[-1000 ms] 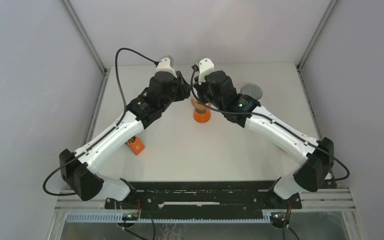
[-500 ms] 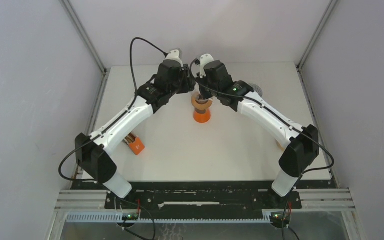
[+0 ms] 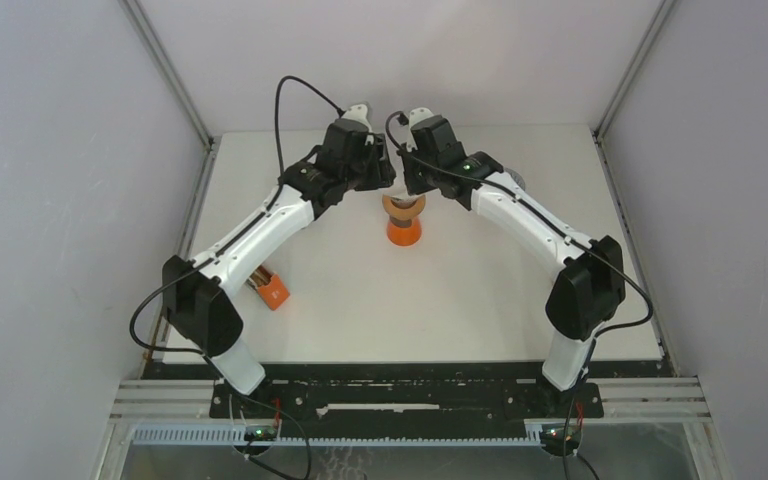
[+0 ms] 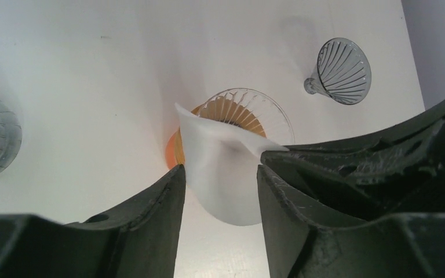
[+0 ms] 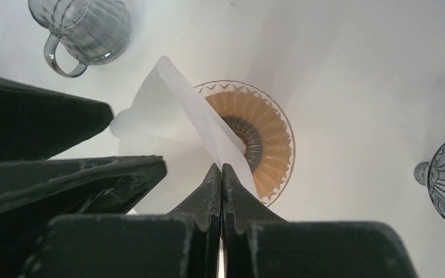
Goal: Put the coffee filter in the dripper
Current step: Place the coffee filter in the coffee dripper.
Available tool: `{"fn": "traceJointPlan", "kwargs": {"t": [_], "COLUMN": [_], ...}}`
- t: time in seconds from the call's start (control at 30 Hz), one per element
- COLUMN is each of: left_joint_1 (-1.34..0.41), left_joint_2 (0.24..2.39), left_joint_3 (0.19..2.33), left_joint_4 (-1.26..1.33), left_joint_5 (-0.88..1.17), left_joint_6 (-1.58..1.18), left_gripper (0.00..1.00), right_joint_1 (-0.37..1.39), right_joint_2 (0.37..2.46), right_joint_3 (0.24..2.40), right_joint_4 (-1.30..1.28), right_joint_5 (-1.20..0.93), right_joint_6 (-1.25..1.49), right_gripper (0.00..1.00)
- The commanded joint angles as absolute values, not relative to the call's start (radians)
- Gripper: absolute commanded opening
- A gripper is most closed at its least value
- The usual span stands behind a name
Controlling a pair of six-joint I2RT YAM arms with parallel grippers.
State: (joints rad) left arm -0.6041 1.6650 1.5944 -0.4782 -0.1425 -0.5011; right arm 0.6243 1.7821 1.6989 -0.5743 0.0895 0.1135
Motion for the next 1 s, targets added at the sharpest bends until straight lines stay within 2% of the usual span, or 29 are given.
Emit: {"fn": "traceJointPlan", "kwargs": {"t": [0.0,0.3,0.7,0.97], "left_joint_1": [-0.592,-0.593,-0.588,-0.585], "left_joint_2": [1.652,1.696,1.772,1.77], "left_joint_3": [1.648,1.678,1.725,1.725], "left_joint_4": [-0.47,-0.485,-0.587,-0.616], "left_joint_5": [-0.14,-0.142,-0.181,-0.159], "left_joint_6": [-0.476,-0.46,-0.396,-0.366], "left_gripper": [0.56,0.63,0.62,0.6], "right_joint_1": [0.6,0.594,0.577,0.571], "right_joint_2": [1.783,1.797,1.813,1.804], "right_joint_3": [1.773,1.781,1.787,1.792], "right_joint_4": [-0.584,-0.586,-0.594,-0.595], "right_joint_5": [0.071,0.066,0.069,0.096], "right_joint_6": [0.175,0.183,0.166,0.151], "right_gripper": [0.0,0.0,0.0,0.17]}}
